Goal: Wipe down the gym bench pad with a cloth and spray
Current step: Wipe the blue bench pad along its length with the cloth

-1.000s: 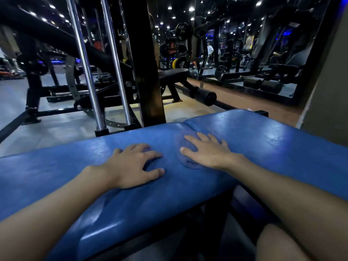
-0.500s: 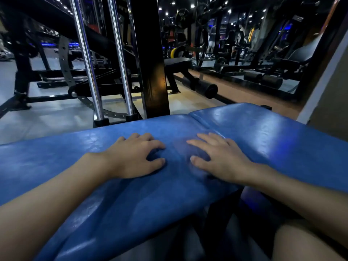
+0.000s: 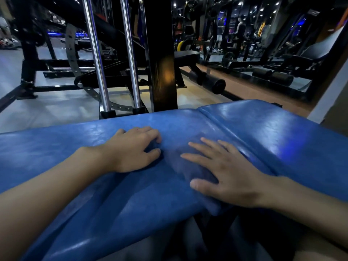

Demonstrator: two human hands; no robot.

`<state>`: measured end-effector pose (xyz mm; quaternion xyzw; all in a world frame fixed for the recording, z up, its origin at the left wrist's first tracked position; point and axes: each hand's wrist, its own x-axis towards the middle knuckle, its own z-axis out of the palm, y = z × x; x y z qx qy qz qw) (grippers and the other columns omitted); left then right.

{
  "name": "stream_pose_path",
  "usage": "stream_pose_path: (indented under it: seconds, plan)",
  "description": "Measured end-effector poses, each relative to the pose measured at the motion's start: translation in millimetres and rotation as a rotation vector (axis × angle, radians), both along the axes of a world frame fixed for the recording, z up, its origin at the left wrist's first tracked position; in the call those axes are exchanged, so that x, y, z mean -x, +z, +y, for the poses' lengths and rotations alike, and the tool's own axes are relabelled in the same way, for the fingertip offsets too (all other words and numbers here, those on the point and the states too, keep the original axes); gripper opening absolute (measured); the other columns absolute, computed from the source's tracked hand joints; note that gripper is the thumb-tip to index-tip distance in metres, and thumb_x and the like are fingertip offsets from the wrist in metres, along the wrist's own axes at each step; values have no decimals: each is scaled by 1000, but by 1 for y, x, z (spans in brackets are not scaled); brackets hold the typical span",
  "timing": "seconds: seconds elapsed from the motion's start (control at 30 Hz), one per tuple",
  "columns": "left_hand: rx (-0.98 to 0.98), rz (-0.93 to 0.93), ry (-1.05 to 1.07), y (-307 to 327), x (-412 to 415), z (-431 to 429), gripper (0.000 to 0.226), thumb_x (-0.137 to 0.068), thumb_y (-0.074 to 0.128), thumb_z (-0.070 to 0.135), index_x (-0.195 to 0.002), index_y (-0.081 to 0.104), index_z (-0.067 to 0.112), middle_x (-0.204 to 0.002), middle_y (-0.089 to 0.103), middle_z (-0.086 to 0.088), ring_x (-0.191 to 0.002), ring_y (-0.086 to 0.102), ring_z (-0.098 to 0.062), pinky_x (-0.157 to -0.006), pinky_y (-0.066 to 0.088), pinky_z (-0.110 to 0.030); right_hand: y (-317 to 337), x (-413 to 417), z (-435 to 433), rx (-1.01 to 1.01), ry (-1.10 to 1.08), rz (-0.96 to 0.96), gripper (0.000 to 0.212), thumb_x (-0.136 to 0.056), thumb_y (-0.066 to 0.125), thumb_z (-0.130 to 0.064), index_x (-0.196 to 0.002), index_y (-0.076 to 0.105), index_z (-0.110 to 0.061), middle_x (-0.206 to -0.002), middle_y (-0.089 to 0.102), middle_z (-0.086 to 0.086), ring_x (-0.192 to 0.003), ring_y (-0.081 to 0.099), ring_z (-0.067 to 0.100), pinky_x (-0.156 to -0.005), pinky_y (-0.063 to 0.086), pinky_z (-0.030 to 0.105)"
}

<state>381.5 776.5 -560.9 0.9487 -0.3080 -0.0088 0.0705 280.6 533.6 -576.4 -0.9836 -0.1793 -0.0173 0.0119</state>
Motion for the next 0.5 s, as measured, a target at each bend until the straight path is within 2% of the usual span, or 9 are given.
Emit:
stream_pose_path:
  seconds: [0.07, 0.13, 0.23, 0.37, 0.43, 0.5]
  plan:
    - [12, -2, 7, -1, -4, 1, 37, -83, 34, 60, -112, 44, 38, -120, 48, 19, -113, 47, -12, -97, 34, -42, 0, 3, 0, -31, 34, -7, 83, -73, 10, -88, -147, 18, -53, -162, 7, -18, -150, -4, 8, -120, 3, 45]
    - [-2, -11, 6, -3, -7, 3, 49, -77, 28, 68, -114, 44, 41, -124, 46, 20, -117, 44, -10, -99, 34, -42, 0, -13, -4, -78, 12, -23, 77, -75, 19, -82, -145, 26, -52, -161, 16, -17, -150, 3, 9, -119, 9, 46]
    - [-20, -46, 2, -6, -6, 5, 67, -71, 17, 78, -122, 43, 45, -131, 42, 23, -126, 39, -8, -102, 33, -44, -1, -57, -16, -124, -88, -47, 86, -70, 18, -88, -145, 32, -49, -160, 24, -12, -150, 12, 12, -118, 17, 47]
    - [-55, -42, 13, -5, 0, 9, 76, -69, 13, 82, -130, 39, 46, -135, 41, 23, -129, 37, -9, -105, 31, -45, 1, -126, -34, -218, -301, -22, 64, -87, 31, -74, -143, 35, -45, -155, 34, -12, -143, 29, 17, -112, 26, 51]
    - [-61, -24, 19, -5, 1, 9, 78, -68, 13, 83, -133, 38, 46, -138, 40, 23, -131, 37, -9, -105, 32, -45, -1, -142, -38, -205, -336, -10, 63, -87, 29, -73, -143, 33, -44, -152, 37, -10, -138, 36, 22, -109, 29, 53]
    - [-58, -9, 22, -4, 0, 9, 77, -69, 16, 83, -133, 38, 46, -139, 40, 23, -130, 38, -9, -105, 32, -45, -4, -141, -37, -160, -334, -2, 66, -87, 25, -71, -146, 29, -43, -154, 34, -7, -140, 32, 23, -110, 28, 54]
